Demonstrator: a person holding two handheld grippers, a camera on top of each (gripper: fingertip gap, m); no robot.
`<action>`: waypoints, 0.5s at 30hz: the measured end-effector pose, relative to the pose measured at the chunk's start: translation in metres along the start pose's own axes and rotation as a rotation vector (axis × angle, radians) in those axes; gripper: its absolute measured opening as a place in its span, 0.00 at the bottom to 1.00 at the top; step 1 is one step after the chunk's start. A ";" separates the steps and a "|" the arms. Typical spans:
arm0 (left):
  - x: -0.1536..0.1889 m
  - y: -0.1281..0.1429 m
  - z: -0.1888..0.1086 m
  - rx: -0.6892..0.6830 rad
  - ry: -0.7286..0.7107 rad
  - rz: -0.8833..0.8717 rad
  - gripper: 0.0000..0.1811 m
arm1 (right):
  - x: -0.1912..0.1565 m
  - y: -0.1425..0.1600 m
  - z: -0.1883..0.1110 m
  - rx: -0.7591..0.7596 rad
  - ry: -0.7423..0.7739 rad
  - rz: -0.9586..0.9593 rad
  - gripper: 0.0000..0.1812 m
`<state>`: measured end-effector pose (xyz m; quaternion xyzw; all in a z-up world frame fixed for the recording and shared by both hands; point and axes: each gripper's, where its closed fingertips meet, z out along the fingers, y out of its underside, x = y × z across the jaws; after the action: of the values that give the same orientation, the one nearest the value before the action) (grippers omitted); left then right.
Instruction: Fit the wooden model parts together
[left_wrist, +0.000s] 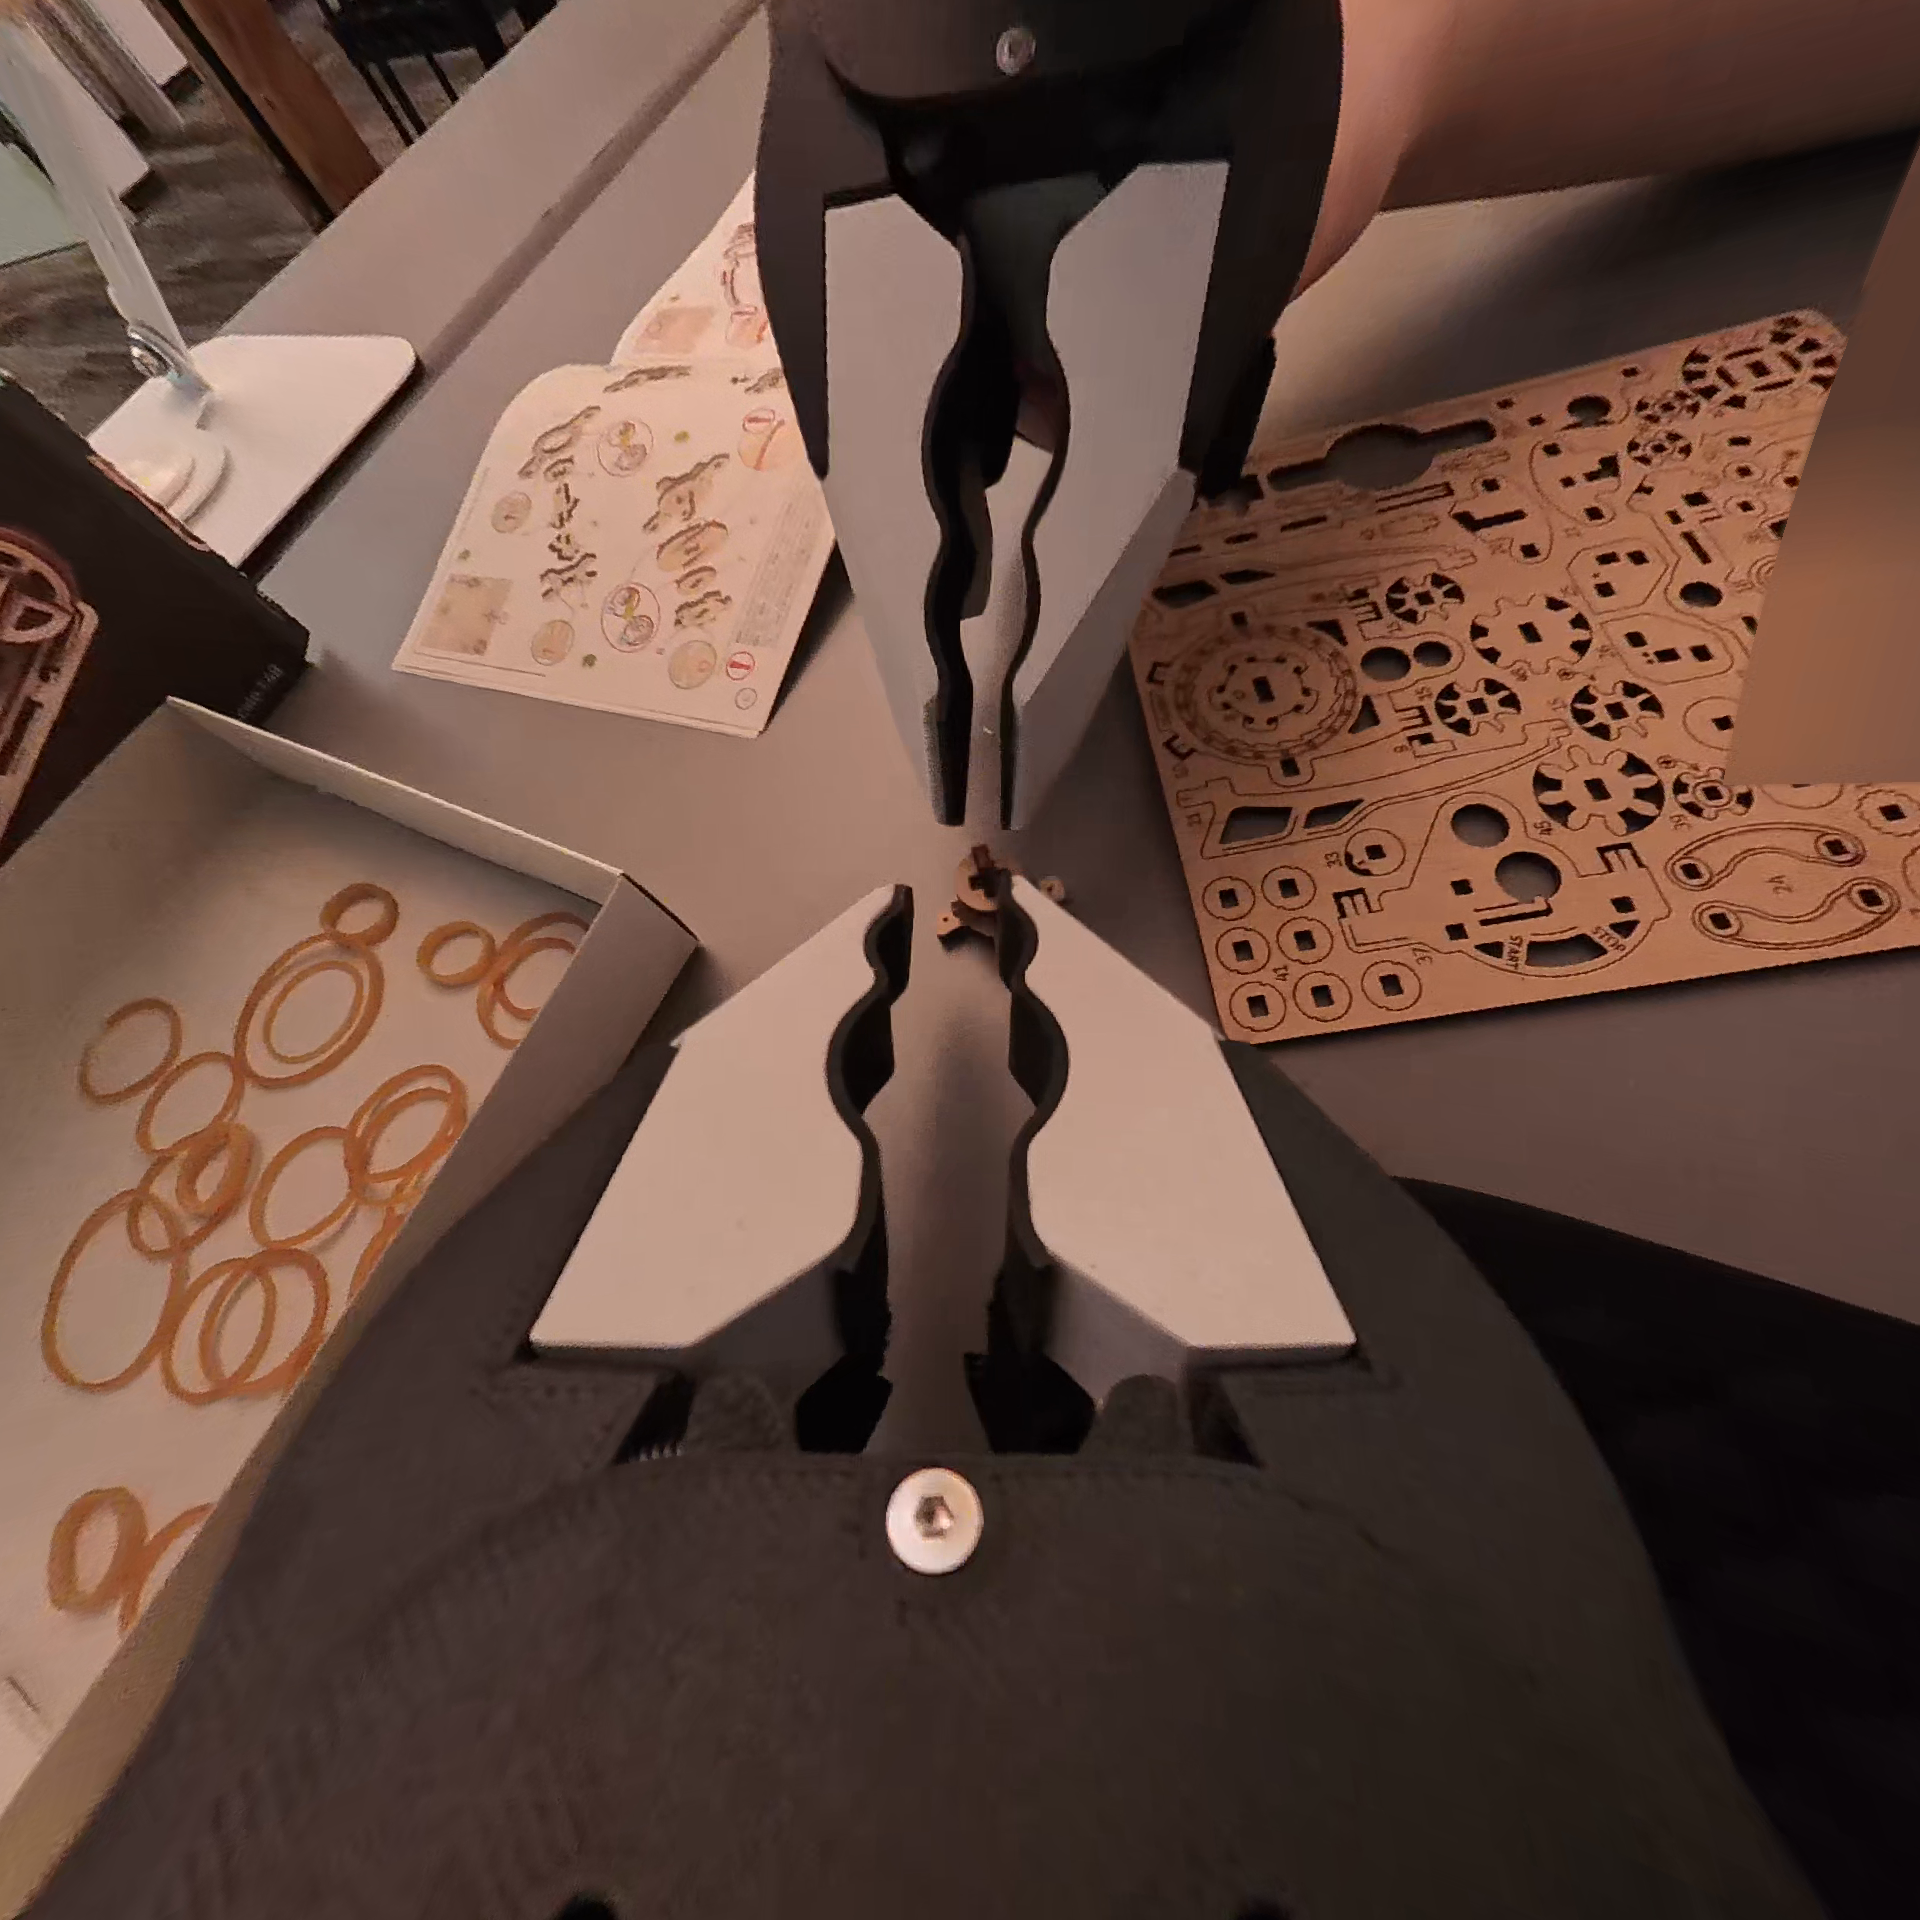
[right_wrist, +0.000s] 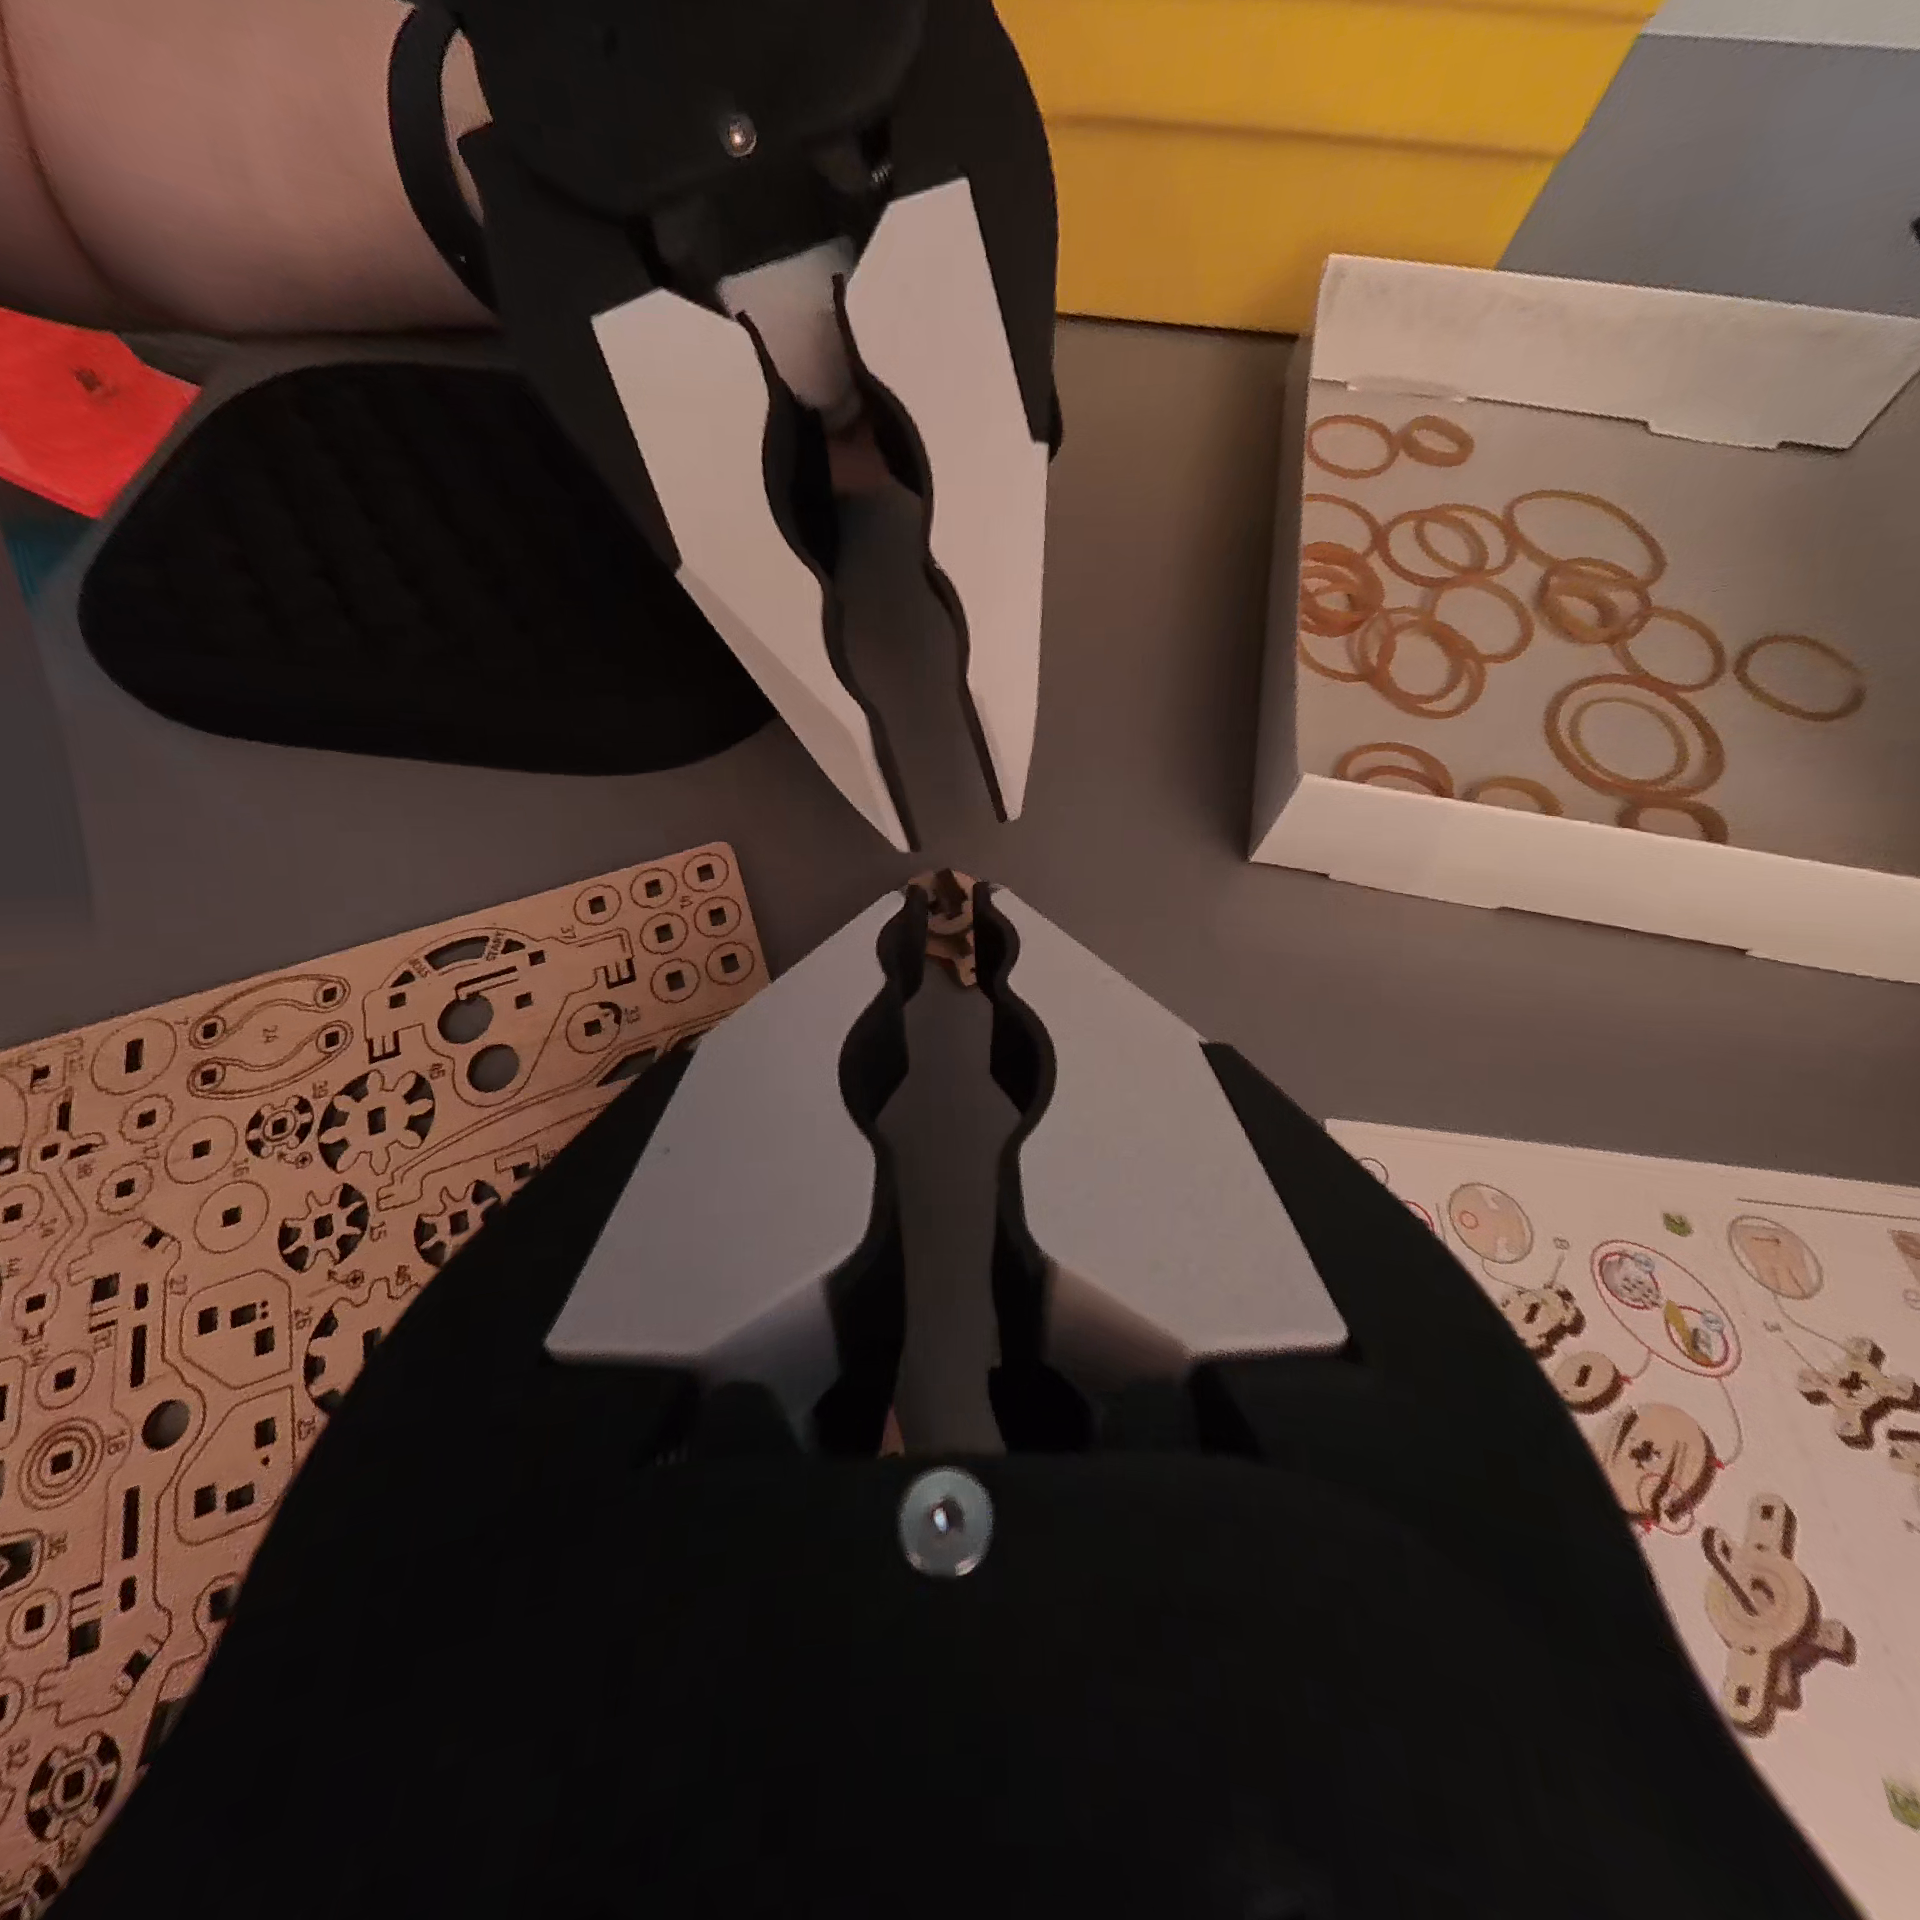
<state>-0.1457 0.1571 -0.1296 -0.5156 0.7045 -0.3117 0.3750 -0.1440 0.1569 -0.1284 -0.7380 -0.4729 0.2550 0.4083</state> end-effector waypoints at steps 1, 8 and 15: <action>0.000 0.001 0.001 -0.008 -0.004 0.005 0.07 | 0.001 0.001 0.001 -0.005 0.003 -0.005 0.04; 0.005 0.003 0.004 -0.015 0.002 0.064 0.03 | 0.001 0.000 0.006 -0.007 0.010 -0.055 0.03; 0.006 0.004 0.008 -0.026 0.014 0.081 0.03 | 0.000 0.005 0.009 -0.037 0.002 -0.066 0.02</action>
<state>-0.1421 0.1518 -0.1385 -0.4892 0.7315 -0.2907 0.3755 -0.1487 0.1590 -0.1380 -0.7298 -0.5011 0.2317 0.4031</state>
